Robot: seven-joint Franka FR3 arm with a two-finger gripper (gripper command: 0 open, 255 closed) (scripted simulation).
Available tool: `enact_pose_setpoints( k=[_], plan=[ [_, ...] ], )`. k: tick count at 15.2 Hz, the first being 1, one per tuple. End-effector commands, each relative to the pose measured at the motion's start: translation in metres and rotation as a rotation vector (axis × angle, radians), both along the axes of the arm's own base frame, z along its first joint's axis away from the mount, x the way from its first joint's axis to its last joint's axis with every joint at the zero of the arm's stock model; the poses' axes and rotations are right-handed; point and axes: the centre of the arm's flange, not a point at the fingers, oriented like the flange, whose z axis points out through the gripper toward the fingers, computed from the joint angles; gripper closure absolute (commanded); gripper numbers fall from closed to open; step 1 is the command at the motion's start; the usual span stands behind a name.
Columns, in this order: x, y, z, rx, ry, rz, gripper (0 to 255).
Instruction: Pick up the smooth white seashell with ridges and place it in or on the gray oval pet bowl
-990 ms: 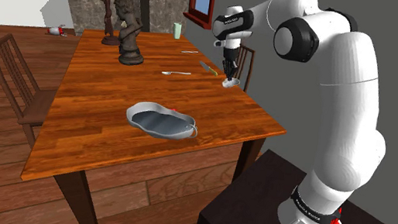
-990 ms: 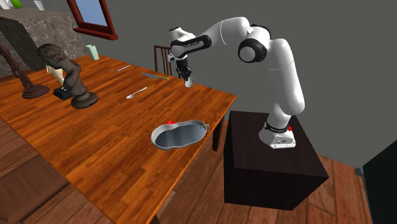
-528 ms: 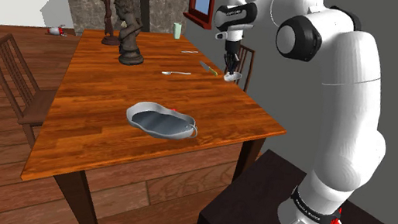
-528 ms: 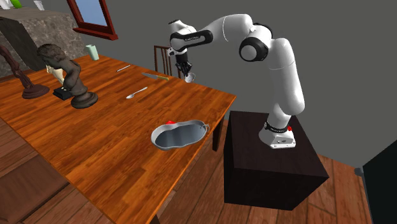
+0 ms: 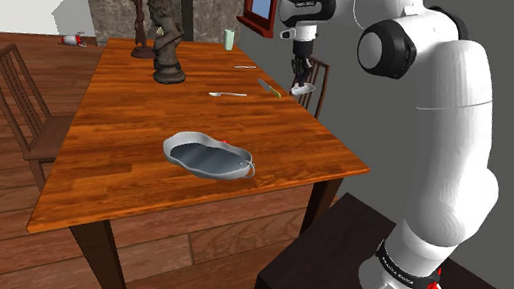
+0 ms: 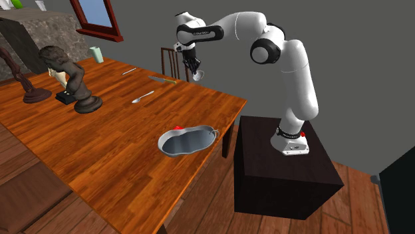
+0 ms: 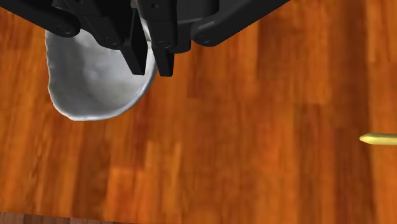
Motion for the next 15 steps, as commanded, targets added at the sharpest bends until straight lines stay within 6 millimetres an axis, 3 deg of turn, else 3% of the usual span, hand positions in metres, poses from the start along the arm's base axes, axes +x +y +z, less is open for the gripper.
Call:
enact_pose_setpoints(
  k=[1,15],
  plan=[
    [0.000,0.000,0.008,0.000,0.001,0.000,255],
    [-0.011,0.184,0.016,0.000,0.001,0.000,255]
  ],
)
